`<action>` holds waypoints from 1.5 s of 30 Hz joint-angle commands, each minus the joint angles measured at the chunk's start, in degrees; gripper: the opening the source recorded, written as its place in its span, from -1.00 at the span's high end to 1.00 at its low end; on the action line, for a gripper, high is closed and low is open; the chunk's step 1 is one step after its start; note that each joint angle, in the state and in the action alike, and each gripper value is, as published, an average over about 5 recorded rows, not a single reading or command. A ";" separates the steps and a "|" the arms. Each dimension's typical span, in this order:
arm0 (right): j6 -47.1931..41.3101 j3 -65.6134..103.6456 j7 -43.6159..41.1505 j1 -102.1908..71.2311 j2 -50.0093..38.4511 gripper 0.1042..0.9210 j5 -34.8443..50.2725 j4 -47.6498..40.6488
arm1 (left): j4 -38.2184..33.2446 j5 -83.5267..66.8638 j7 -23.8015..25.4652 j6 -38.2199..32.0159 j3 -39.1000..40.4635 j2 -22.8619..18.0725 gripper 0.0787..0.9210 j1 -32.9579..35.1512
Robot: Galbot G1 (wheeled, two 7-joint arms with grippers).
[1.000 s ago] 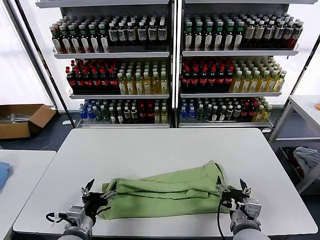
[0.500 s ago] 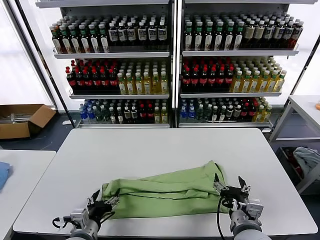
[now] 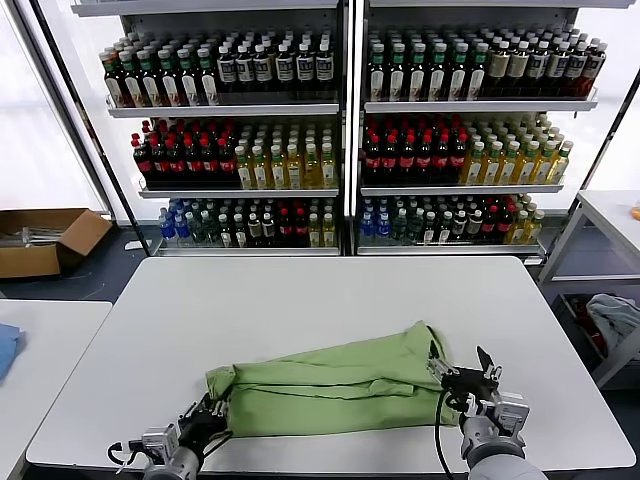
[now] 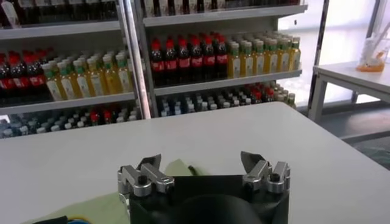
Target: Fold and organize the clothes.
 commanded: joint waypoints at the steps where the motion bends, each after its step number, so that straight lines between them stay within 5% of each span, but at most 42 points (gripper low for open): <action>1: -0.05 0.16 0.34 0.74 -0.14 -0.76 0.21 -0.35 | 0.12 -0.14 0.17 -0.73 -0.72 -0.11 0.59 0.08; 6: -0.11 0.18 0.30 1.43 -0.44 -0.76 0.36 -0.24 | 0.24 1.11 0.45 -2.15 -2.63 0.38 0.90 -0.15; 12: -0.29 0.07 0.43 2.66 -0.77 -0.76 0.82 -0.46 | 0.62 1.57 1.61 -3.34 -7.62 2.76 0.96 -0.05; 23: -0.37 0.41 1.02 4.39 -1.31 -0.76 2.65 -0.87 | 3.03 -1.66 1.91 -3.35 -24.10 18.99 0.96 -4.18; 27: -0.33 0.71 1.27 4.38 -1.26 -0.76 2.96 -0.80 | 0.19 -1.83 1.81 -2.57 -25.70 21.68 0.96 -4.34; 35: -0.03 1.71 1.46 2.48 -0.88 -0.76 2.91 0.21 | -11.84 6.19 3.41 -2.43 -12.06 16.67 0.96 -0.35; 45: 0.49 3.46 1.50 -1.48 0.71 -0.76 1.87 1.94 | -10.26 14.98 5.63 -2.00 7.22 12.19 0.96 -4.77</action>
